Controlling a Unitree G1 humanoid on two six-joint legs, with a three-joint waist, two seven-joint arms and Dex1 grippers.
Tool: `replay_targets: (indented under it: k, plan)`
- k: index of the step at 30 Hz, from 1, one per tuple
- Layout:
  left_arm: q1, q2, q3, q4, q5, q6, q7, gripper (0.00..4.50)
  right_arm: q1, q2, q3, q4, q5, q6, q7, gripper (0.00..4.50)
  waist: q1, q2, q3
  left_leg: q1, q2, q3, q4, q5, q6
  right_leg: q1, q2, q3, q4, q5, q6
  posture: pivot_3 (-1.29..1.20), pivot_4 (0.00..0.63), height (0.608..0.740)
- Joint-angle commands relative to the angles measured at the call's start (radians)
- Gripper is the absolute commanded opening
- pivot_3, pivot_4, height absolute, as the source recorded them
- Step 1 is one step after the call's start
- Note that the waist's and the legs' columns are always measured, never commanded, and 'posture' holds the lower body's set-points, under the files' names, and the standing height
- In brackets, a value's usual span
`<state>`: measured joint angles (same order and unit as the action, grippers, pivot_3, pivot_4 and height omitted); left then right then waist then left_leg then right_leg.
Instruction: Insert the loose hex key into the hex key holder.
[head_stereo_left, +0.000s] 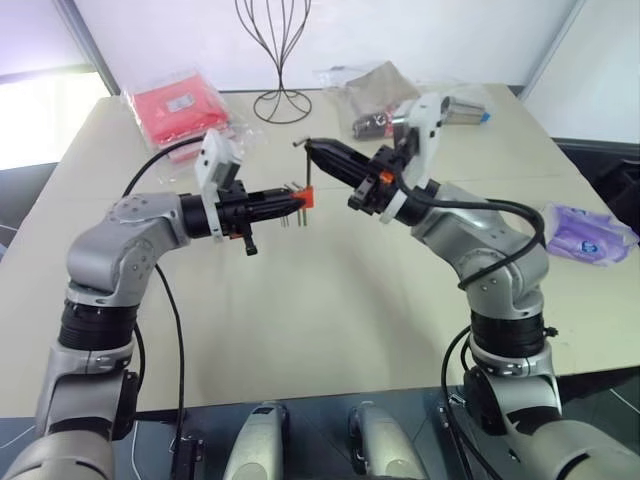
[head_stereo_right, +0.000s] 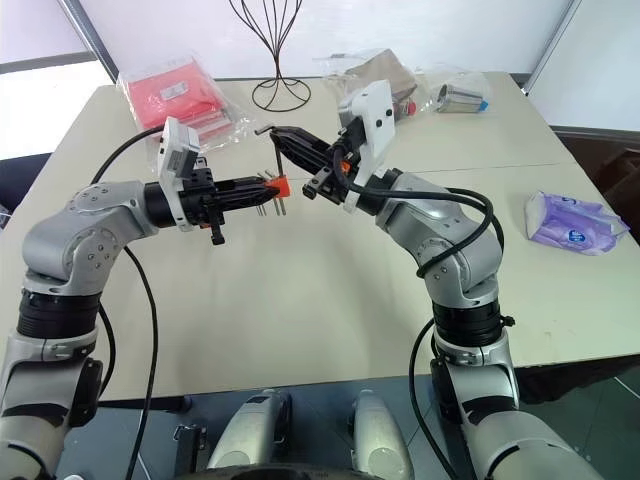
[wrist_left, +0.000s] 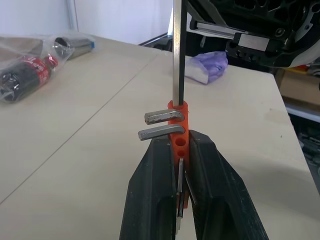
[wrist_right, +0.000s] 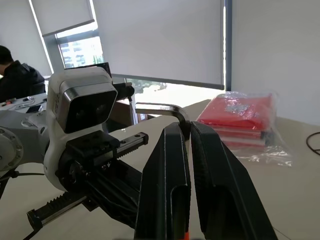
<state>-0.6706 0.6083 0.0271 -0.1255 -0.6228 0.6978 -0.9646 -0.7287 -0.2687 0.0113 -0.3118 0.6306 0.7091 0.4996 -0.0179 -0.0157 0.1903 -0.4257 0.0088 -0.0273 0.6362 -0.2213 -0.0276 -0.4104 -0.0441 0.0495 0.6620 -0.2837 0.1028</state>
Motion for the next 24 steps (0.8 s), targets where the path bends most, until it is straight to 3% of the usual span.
replay_targets:
  k: [1, 11, 15, 20, 21, 24]
  plan:
    - [-0.020, 0.005, 0.020, -0.022, -0.010, -0.021, -0.010, 0.00, -0.013, -0.011, -0.012, -0.016, -0.003, -0.021, 0.008, 0.11, 0.000, 0.000, 0.000, 0.000, 0.000, 0.000, 0.000, 0.000, 0.000, 0.000, 0.000, 0.000, 0.000, 0.000, 0.000, 0.00, 0.150, 0.740]
    - [-0.023, 0.004, 0.020, -0.017, -0.007, -0.027, -0.008, 0.00, 0.008, -0.033, 0.024, -0.033, -0.018, -0.006, 0.040, 0.11, 0.000, 0.000, 0.000, 0.000, 0.000, 0.000, 0.000, 0.000, 0.000, 0.000, 0.000, 0.000, 0.000, 0.000, 0.000, 0.00, 0.150, 0.740]
    - [-0.025, 0.003, 0.019, -0.016, -0.006, -0.028, -0.008, 0.00, 0.018, -0.039, 0.041, -0.033, -0.029, -0.007, 0.047, 1.45, 0.000, 0.000, 0.000, 0.000, 0.000, 0.000, 0.000, 0.000, 0.000, 0.000, 0.000, 0.000, 0.000, 0.000, 0.000, 0.00, 0.150, 0.740]
    - [-0.023, 0.001, 0.016, -0.018, -0.006, -0.027, -0.007, 0.00, 0.045, -0.073, 0.044, -0.076, 0.011, 0.038, 0.087, 4.09, 0.002, 0.000, 0.000, 0.000, 0.000, 0.000, 0.000, 0.000, 0.000, 0.000, 0.000, 0.000, 0.000, 0.000, 0.000, 0.00, 0.150, 0.740]
    - [-0.022, 0.001, 0.015, -0.018, -0.006, -0.027, -0.007, 0.00, 0.059, -0.090, 0.035, -0.091, 0.026, 0.050, 0.099, 4.44, 0.003, 0.000, 0.000, 0.000, 0.000, 0.000, 0.000, 0.000, 0.000, 0.000, 0.000, 0.000, 0.000, 0.000, 0.000, 0.00, 0.150, 0.740]
    - [-0.023, -0.003, 0.014, -0.017, -0.016, -0.006, -0.003, 0.00, 0.137, -0.181, -0.017, -0.133, 0.050, 0.072, 0.143, 4.44, 0.007, 0.000, 0.000, 0.000, 0.000, 0.000, 0.000, 0.000, 0.000, 0.001, 0.000, 0.000, -0.001, 0.000, 0.000, 0.00, 0.150, 0.740]
